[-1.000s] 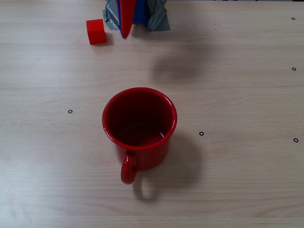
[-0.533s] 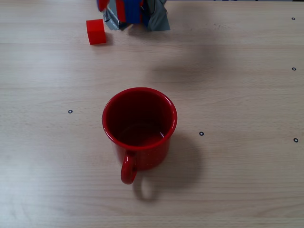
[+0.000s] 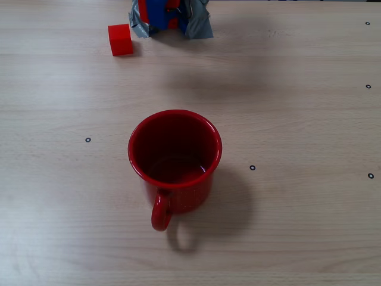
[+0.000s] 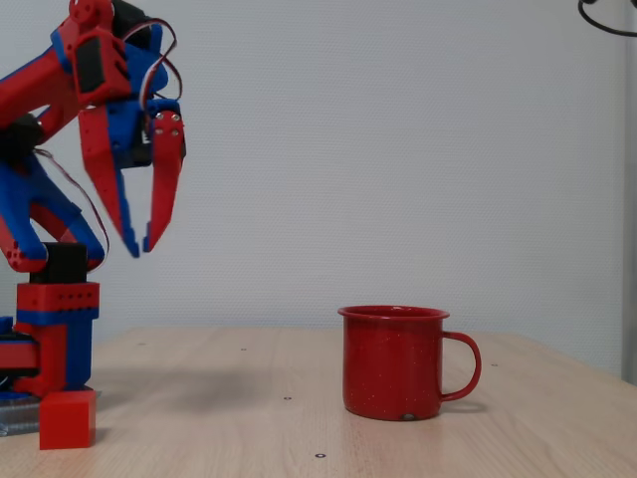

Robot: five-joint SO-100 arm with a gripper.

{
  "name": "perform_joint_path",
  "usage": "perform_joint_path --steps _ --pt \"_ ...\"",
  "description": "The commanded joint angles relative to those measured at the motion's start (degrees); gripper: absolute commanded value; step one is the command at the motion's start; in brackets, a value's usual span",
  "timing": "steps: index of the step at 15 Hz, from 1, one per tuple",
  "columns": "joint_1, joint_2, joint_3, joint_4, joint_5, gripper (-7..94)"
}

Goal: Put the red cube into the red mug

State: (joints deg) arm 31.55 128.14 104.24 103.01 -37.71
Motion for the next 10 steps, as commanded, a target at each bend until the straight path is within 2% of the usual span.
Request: perform_joint_path --steps 1,3,5,10 --pt "6.42 -0.26 -0.88 3.60 -5.98 0" --pt "11.95 -0.79 4.22 3.60 -13.80 0" --pt "15.12 -0.79 9.40 3.60 -18.37 0" --pt "18.90 -4.57 16.61 3.43 -20.74 0"
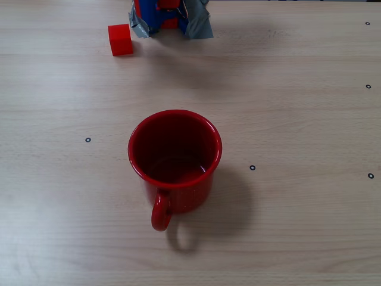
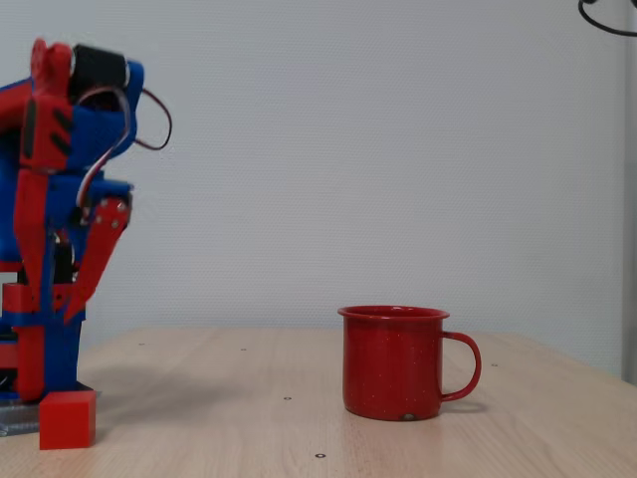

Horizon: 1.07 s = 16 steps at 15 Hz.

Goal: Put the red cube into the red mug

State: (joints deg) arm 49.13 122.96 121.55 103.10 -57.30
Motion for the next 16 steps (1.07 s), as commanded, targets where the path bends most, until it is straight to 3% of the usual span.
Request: perform_joint_path --steps 1,4,7,9,12,16 --pt "1.67 0.26 0.18 2.90 -1.05 0" --pt "2.29 0.00 3.52 -2.11 -1.76 1" --pt "5.10 -0.09 7.73 -7.38 -2.20 9" --pt "6.42 0.00 9.76 -6.86 -6.15 38" --pt "5.63 -0.09 11.07 -10.55 -4.57 48" --pt "4.66 -0.79 16.26 -18.98 -3.43 49"
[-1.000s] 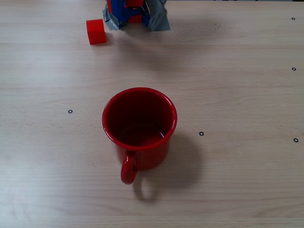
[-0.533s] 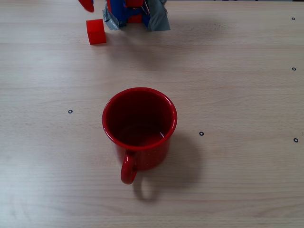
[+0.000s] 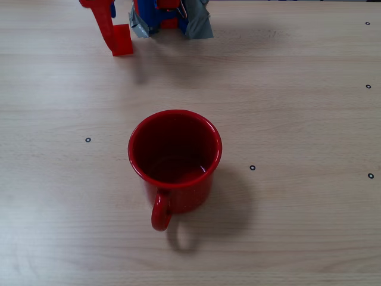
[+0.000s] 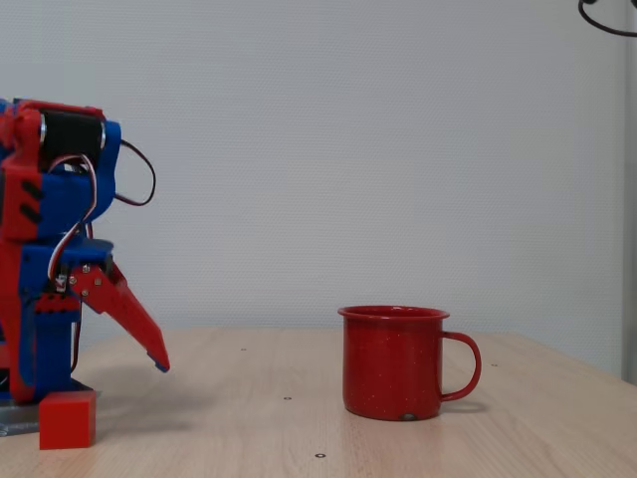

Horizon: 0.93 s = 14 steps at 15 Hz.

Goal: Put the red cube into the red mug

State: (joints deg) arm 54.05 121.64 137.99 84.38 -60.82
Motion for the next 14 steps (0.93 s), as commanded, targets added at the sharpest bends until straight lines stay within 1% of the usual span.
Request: perform_joint_path --steps 1,9,11,14 --pt "-0.62 -0.18 1.23 -2.20 0.53 49" --pt "-2.64 -2.37 7.65 -10.46 3.34 49" --pt "-3.25 -2.29 8.88 -12.04 3.78 49" --pt "-3.96 -2.37 9.67 -12.66 4.92 48"
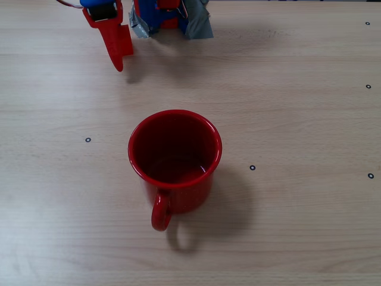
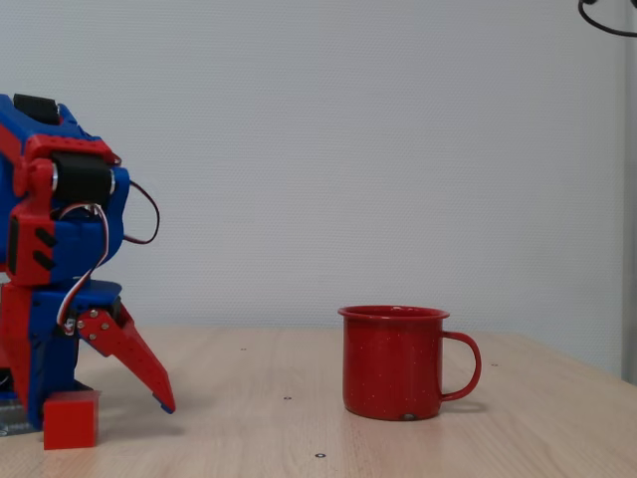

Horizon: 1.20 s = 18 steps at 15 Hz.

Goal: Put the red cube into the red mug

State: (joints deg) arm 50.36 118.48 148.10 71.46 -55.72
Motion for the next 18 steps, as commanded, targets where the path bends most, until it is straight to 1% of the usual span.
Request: perform_joint_path --steps 1,3,5,6,7,8,9,15,16,18 --pt "-0.44 0.79 -0.44 0.18 0.09 48" --pt "-0.88 0.79 -0.35 -0.44 0.44 47" --pt "-1.23 0.79 0.00 -0.79 0.62 42" --pt "-1.32 0.79 0.18 -0.97 0.62 34" --pt "-1.41 0.79 0.44 -1.05 0.18 22" --pt "-1.49 0.79 0.79 -1.41 -0.35 8" --pt "-1.58 0.79 0.88 -1.76 -0.09 1" --pt "-2.64 2.02 0.44 -2.55 1.41 0" --pt "-2.81 2.55 -0.35 -1.49 1.76 0" --pt "-4.04 2.20 -5.89 4.04 4.39 0"
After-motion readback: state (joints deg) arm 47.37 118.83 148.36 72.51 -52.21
